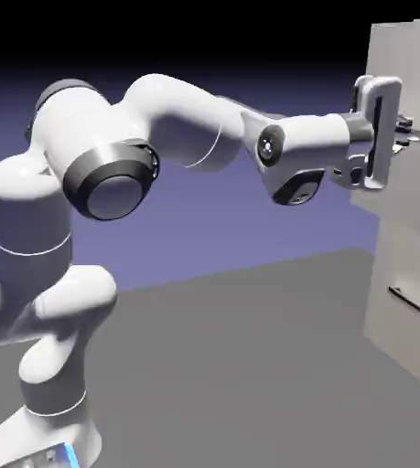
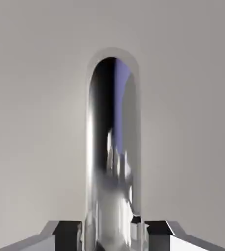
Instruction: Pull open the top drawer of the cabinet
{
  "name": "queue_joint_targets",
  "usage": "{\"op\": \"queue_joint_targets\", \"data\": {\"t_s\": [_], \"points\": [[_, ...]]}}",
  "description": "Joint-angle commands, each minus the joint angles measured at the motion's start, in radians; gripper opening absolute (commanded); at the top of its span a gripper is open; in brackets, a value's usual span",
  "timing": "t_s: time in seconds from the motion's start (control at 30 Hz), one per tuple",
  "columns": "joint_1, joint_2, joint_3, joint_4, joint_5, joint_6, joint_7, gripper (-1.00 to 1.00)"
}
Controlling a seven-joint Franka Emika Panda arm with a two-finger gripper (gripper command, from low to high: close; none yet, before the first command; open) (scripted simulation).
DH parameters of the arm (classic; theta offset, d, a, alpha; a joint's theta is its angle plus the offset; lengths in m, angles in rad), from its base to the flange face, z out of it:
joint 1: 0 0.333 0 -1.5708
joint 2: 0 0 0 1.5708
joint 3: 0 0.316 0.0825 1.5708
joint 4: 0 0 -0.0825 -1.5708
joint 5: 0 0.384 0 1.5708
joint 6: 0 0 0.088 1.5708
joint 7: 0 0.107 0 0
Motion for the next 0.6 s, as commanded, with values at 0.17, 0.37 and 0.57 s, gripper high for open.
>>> {"op": "queue_joint_targets", "data": {"t_s": [0.17, 0.37, 0.57], "points": [[-0.217, -0.038, 0.213, -0.12, 0.031, 0.018, -0.031, -1.0], [-0.429, -0.118, 0.43, -0.256, 0.092, 0.032, -0.092, -1.0], [-0.641, -0.239, 0.647, -0.41, 0.179, 0.025, -0.161, -1.0]]}}
